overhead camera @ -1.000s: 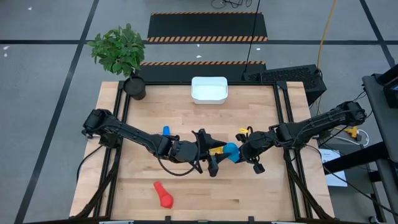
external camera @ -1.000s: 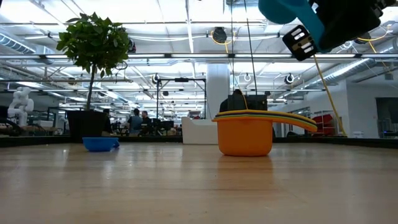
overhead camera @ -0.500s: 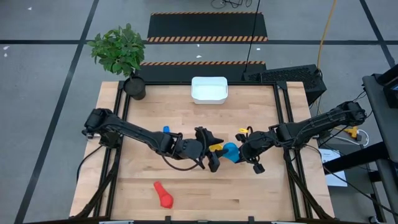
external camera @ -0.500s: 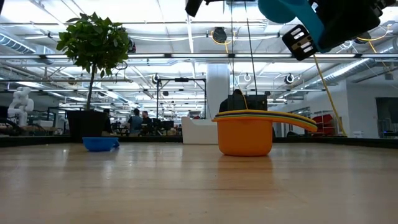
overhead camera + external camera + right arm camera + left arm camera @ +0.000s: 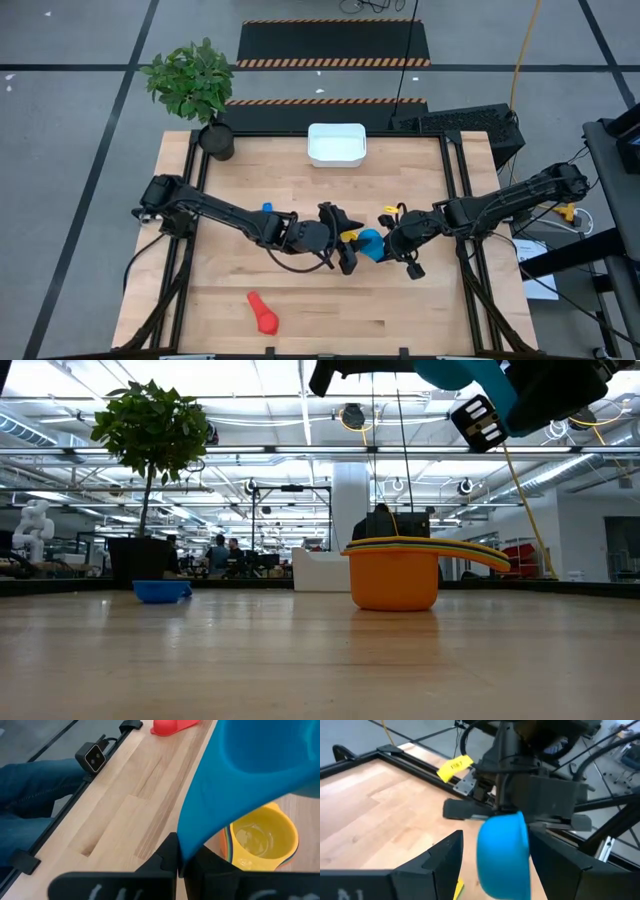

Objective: Nest measuring cups in basket
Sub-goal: Stack the light blue measuring cup on top of the yellow measuring cup

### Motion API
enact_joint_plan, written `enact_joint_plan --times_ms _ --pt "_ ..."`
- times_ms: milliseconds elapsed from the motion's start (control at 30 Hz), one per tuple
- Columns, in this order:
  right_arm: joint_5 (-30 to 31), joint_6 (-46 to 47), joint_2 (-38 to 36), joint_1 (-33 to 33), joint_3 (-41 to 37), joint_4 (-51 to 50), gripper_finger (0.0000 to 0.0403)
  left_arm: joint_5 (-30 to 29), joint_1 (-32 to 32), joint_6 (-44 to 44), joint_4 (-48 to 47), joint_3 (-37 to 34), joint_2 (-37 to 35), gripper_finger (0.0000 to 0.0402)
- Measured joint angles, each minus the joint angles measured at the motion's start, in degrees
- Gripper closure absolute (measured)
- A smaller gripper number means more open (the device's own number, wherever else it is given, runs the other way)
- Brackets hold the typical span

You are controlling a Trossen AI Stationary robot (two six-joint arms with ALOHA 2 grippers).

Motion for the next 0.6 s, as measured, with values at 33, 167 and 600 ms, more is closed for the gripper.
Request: enact_joint_plan --times_ms 33,167,600 --pt "0.0 0.0 0.0 0.0 0.0 0.02 0.0403 -0.01 0.0 0.13 0.11 0.0 0.0 0.0174" --pt "-0.02 0.0 0.08 0.0 0.0 -0.02 0.0403 -0.03 -0.18 2.76 2.64 0.0 0.0 0.0174" --pt "-0.04 0.05 3.26 0.0 0.0 1.31 0.0403 3.44 -0.69 5.0 2.67 0.0 -0.04 0.0297"
